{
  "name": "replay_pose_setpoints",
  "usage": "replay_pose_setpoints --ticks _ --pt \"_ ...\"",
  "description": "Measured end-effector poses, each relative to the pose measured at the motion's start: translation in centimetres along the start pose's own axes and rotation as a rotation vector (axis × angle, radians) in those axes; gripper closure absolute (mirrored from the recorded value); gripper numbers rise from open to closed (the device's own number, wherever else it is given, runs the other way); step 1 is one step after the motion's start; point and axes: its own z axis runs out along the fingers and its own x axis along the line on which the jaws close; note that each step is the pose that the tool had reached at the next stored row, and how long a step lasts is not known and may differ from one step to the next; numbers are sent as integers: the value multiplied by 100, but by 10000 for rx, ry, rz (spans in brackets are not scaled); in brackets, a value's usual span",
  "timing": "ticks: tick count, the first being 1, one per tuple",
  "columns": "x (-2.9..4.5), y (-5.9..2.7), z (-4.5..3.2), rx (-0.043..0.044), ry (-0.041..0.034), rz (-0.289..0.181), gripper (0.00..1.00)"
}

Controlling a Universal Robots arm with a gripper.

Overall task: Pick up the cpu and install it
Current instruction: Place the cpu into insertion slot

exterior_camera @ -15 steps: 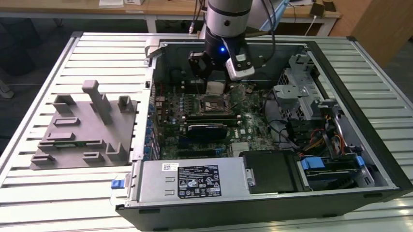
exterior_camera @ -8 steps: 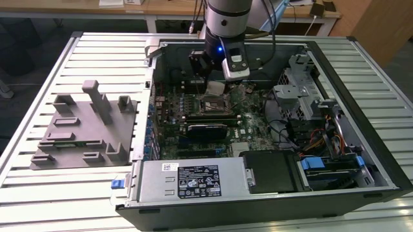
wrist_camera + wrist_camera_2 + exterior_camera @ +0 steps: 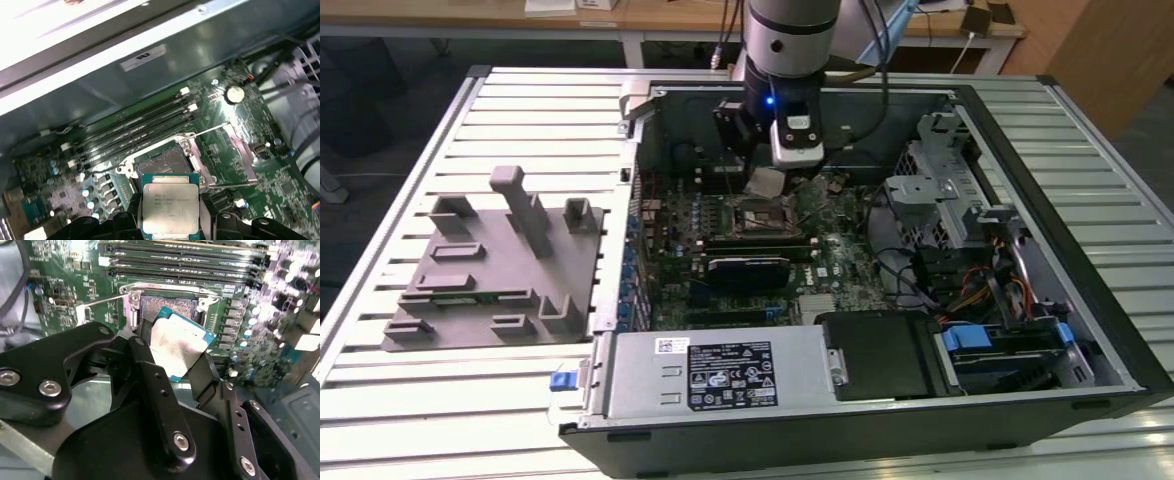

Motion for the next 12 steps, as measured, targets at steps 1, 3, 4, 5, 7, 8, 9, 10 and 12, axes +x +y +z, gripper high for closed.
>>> replay_pose_setpoints --ticks 1,3,4,5,7,8,9,10,12 --pt "0 0 0 -6 -12 180 46" --pt "0 0 1 -19 -38 543 46" --pt "0 0 2 -25 -50 724 46" --pt "0 0 2 -31 -62 913 46" --pt "0 0 3 -43 -88 1271 46" --pt "0 0 3 -49 -100 1452 46" --pt "0 0 4 -55 -112 1631 46" --pt "0 -1 4 -61 -124 1810 46" --pt "0 -1 5 -73 -150 2184 46"
